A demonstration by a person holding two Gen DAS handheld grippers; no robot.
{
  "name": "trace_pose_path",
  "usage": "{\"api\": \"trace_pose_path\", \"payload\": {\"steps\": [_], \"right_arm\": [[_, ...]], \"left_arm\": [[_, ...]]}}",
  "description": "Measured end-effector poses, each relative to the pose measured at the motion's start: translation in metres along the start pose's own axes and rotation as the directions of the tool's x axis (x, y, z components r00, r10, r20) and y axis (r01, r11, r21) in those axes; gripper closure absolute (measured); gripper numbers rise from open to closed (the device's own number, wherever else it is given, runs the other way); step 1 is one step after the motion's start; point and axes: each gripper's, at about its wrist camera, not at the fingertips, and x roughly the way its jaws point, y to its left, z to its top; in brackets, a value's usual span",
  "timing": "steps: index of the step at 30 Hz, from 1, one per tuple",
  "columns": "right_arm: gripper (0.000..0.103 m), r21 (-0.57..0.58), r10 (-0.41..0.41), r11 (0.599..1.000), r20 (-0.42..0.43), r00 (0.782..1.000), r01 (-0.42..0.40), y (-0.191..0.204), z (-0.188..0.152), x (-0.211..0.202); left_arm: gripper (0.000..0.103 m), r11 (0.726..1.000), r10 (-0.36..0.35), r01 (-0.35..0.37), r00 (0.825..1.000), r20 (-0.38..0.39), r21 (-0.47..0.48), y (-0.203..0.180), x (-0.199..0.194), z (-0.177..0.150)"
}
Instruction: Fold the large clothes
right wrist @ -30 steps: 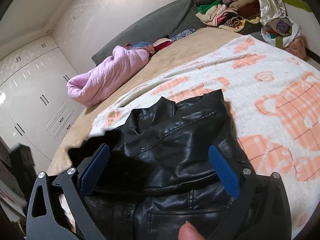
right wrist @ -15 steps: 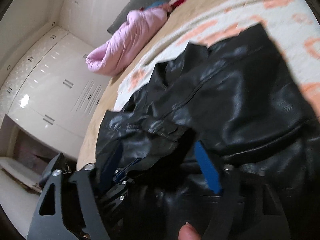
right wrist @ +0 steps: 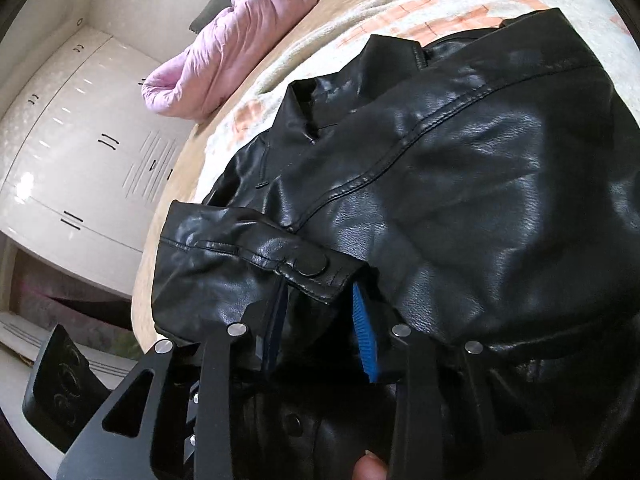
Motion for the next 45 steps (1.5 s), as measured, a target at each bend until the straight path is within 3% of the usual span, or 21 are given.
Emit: {"api": "trace_pose_path", "payload": {"steps": [3,5,6,8,9,12,20,24,28,33,38,41,45], "right_arm": [[0.074,-0.005,-0.002,1.0,-0.002,1.0,0.002,-0.001,-0.001,0.003],[0.084,-0.035,0.007,0.999,0.007,1.0,-0.007,0.002,-0.003,0.004],[0.088,-0.041,0.012,0.999,0.014,1.0,-0.011,0.004,-0.003,0.003],[0.09,-0.072,0.02,0.997,0.046,0.999,-0.017,0.011,-0.003,-0.002],[0.091,-0.101,0.037,0.994,0.07,0.997,-0.03,0.018,-0.003,-0.009],[0.092,-0.166,0.063,0.985,0.112,0.992,-0.044,0.034,0.001,-0.021],[0.094,-0.347,0.057,0.938,0.217,0.974,0.022,0.073,0.026,-0.062],[0.094,-0.4,0.052,0.914,0.267,0.962,0.061,0.079,0.038,-0.082],[0.094,-0.433,0.034,0.893,0.338,0.941,0.123,0.076,0.045,-0.106],[0.097,-0.43,-0.035,0.87,0.436,0.899,0.242,0.057,0.049,-0.118],[0.097,-0.389,-0.087,0.877,0.448,0.89,0.282,0.029,0.06,-0.115],[0.097,-0.373,-0.089,0.887,0.442,0.892,0.273,0.02,0.062,-0.115],[0.097,-0.371,-0.108,0.881,0.445,0.889,0.293,0.014,0.055,-0.119]], "left_arm": [[0.094,1.0,0.006,-0.006,1.0,-0.005,0.001,0.002,0.002,-0.002],[0.091,1.0,0.015,-0.015,1.0,-0.006,0.012,0.001,0.003,-0.002],[0.082,0.999,0.034,-0.034,0.999,-0.006,0.021,0.001,0.003,-0.003],[0.035,0.999,0.046,-0.046,0.999,-0.005,0.021,0.002,0.002,-0.003],[0.018,0.999,0.037,-0.037,0.999,0.004,0.008,0.004,0.0,-0.003],[0.018,1.0,0.014,-0.014,1.0,0.02,-0.005,0.008,-0.007,-0.001],[0.012,0.999,-0.02,0.024,0.994,0.103,-0.036,0.02,-0.048,0.01],[0.01,0.998,0.033,-0.024,0.987,0.157,-0.058,0.041,-0.071,0.019],[0.01,0.983,0.081,-0.046,0.978,0.194,-0.178,0.084,-0.091,0.027],[0.01,0.941,0.113,-0.051,0.979,0.17,-0.333,0.136,-0.091,0.027],[0.01,0.901,0.097,-0.031,0.987,0.131,-0.433,0.162,-0.075,0.023],[0.01,0.897,0.081,-0.026,0.991,0.105,-0.442,0.163,-0.06,0.028],[0.025,0.914,0.04,-0.003,0.996,0.082,-0.405,0.149,-0.04,0.039]]}}
